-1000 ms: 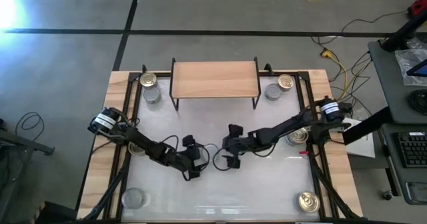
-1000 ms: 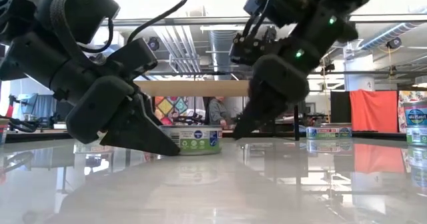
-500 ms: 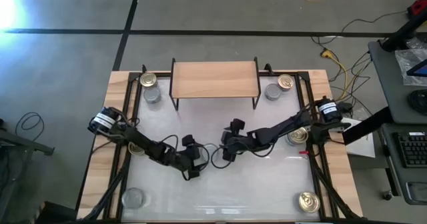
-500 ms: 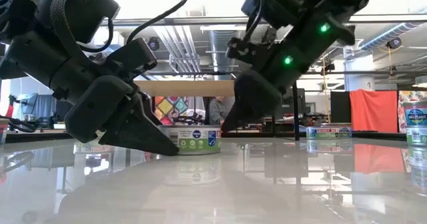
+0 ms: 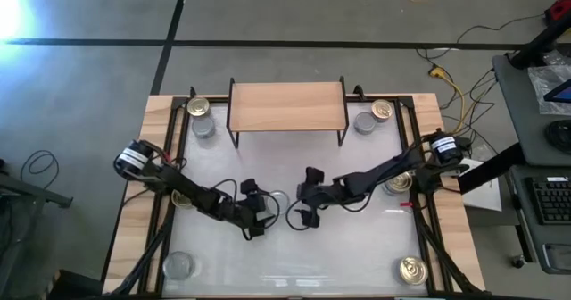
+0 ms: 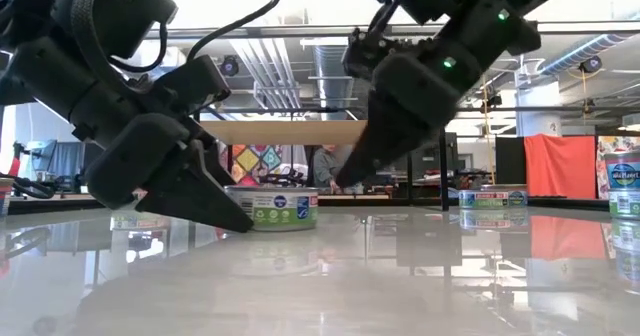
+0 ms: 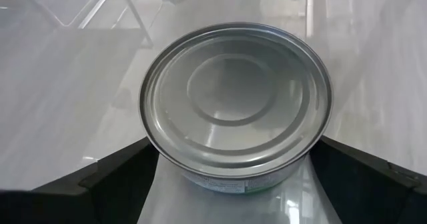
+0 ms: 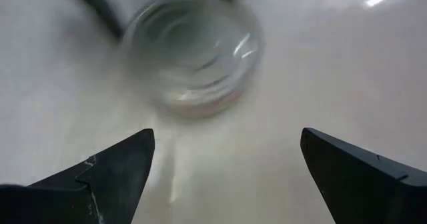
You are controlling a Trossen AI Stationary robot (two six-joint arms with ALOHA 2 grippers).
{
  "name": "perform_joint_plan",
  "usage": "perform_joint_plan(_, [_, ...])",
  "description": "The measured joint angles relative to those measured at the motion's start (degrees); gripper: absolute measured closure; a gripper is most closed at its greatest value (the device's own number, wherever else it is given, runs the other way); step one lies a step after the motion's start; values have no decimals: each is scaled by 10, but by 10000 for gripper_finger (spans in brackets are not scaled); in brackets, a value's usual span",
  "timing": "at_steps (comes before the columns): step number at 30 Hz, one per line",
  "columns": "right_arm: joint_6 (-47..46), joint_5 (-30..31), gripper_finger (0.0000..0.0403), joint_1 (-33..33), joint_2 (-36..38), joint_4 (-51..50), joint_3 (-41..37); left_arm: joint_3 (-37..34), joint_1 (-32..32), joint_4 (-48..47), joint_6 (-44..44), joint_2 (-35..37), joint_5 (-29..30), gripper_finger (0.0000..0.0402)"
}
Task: Stack canned seafood by type on shelf
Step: Put the green tuna can on the shelf
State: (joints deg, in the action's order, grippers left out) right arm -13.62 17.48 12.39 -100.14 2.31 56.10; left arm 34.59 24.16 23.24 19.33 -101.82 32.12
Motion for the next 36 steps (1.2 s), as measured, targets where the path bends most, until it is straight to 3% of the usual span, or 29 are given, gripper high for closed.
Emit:
perform_joint_plan(5, [48, 125, 35, -9, -8, 84, 0, 0, 0, 1, -11, 4, 0, 33])
perform_joint_plan(11, [88, 101, 35, -23, -53, 134, 1, 4, -1, 6, -10, 0, 1, 33])
perform_joint_plan(22, [19, 94, 35, -5, -33, -54, 43, 5, -2, -26, -5, 6, 44, 33])
perform_joint_plan(28, [33, 62, 35, 13, -17, -124, 93, 5, -15, -23, 11, 7, 73, 33])
perform_joint_plan(36, [8, 144, 35, 1, -16, -255, 100, 5, -3, -29, 42, 8, 49, 33])
